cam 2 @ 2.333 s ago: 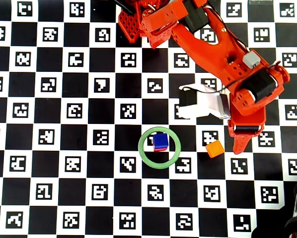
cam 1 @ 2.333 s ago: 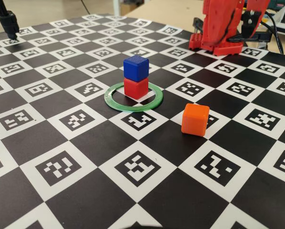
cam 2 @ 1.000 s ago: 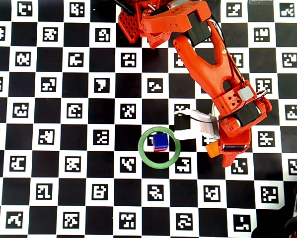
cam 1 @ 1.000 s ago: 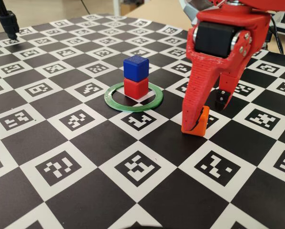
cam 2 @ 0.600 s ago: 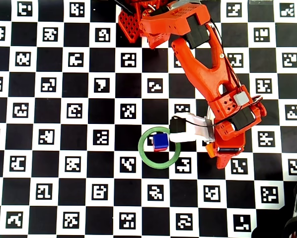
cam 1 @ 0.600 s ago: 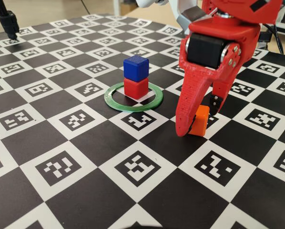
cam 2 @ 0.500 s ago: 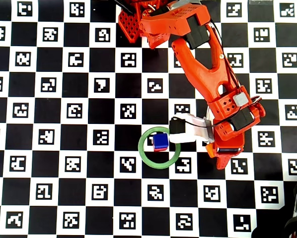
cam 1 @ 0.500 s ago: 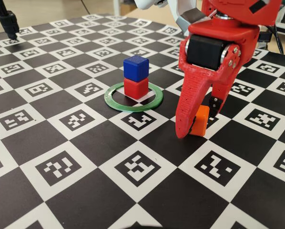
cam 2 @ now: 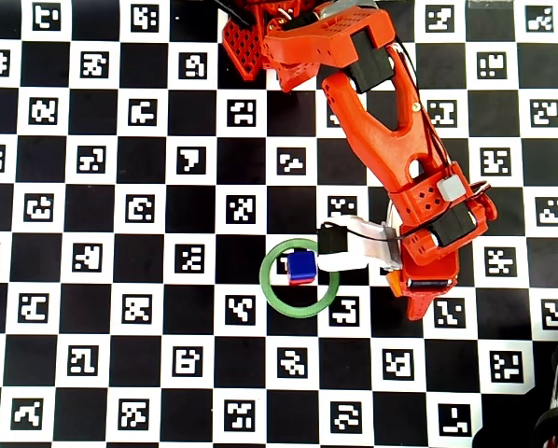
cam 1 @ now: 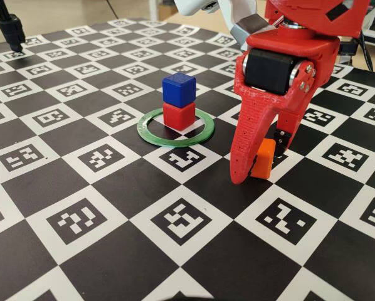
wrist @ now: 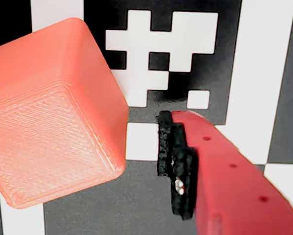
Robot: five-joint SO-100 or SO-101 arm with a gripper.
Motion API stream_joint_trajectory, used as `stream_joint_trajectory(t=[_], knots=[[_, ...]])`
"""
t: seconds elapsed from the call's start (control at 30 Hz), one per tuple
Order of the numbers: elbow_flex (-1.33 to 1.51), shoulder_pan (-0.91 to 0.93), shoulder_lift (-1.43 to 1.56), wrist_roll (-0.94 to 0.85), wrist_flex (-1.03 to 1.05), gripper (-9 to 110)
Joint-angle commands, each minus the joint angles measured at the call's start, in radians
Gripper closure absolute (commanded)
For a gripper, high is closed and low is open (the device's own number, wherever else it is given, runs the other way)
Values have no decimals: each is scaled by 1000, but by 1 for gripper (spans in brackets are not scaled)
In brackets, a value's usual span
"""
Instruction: Grab the red cube then put it in the green circle then put the blue cube on top and finally the orange cube on top
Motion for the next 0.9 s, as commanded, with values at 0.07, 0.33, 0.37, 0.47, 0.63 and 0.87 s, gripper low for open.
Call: stream_joint_trajectory(t=[0.07,0.33,0.37,0.47,0.63,0.87], knots=[[-11,20,35,-44,-12,63],[12,37,44,-121,-25,64],[14,38,46,-133,-28,64],[18,41,48,-153,-35,64],[20,40,48,-186,-46,64],[23,40,48,-279,-69,65]])
